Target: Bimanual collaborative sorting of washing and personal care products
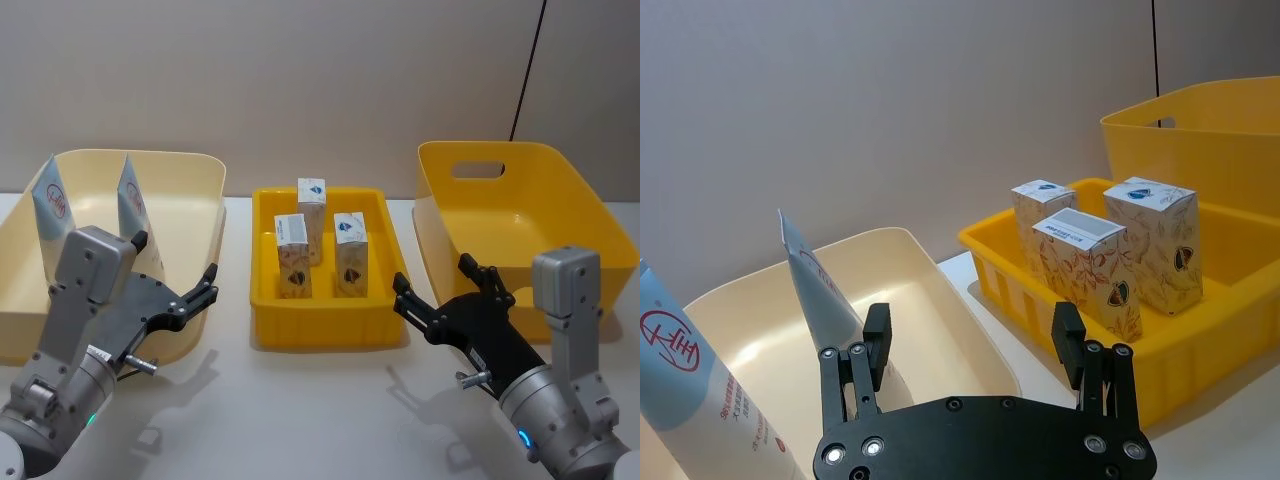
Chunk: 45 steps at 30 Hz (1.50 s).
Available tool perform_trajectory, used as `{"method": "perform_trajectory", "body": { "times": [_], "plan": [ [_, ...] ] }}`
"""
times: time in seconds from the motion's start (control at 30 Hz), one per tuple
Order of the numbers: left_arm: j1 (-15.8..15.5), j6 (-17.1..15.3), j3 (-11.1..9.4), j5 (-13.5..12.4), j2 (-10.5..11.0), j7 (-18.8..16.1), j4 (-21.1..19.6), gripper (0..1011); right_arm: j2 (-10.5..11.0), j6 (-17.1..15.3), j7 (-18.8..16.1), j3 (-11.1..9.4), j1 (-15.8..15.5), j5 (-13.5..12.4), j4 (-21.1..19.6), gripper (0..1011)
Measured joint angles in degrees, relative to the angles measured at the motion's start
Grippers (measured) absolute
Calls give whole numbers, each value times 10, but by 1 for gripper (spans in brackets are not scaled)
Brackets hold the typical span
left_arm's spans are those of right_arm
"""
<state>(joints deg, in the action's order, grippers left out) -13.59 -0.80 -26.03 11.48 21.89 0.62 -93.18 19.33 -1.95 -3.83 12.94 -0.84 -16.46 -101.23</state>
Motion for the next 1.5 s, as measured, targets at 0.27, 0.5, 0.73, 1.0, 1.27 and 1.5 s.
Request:
{"method": "perform_trajectory", "body": {
  "times": [0.27,0.5,0.73,1.0,1.27,1.5],
  "plan": [
    [0,0,0,0,0,0,0,1003,0,0,0,0,0,0,0,1001],
    [0,0,0,0,0,0,0,1003,0,0,0,0,0,0,0,1001],
    [3,-1,6,2,0,0,-2,1003,0,0,0,0,0,0,0,1001],
    [10,-8,22,15,3,1,-14,1003,0,0,0,0,0,0,0,1001],
    [12,-22,40,32,3,5,-24,1003,0,0,0,0,0,0,0,1001],
    [7,-39,54,50,-3,11,-27,1003,0,0,0,0,0,0,0,1001]
  ]
}}
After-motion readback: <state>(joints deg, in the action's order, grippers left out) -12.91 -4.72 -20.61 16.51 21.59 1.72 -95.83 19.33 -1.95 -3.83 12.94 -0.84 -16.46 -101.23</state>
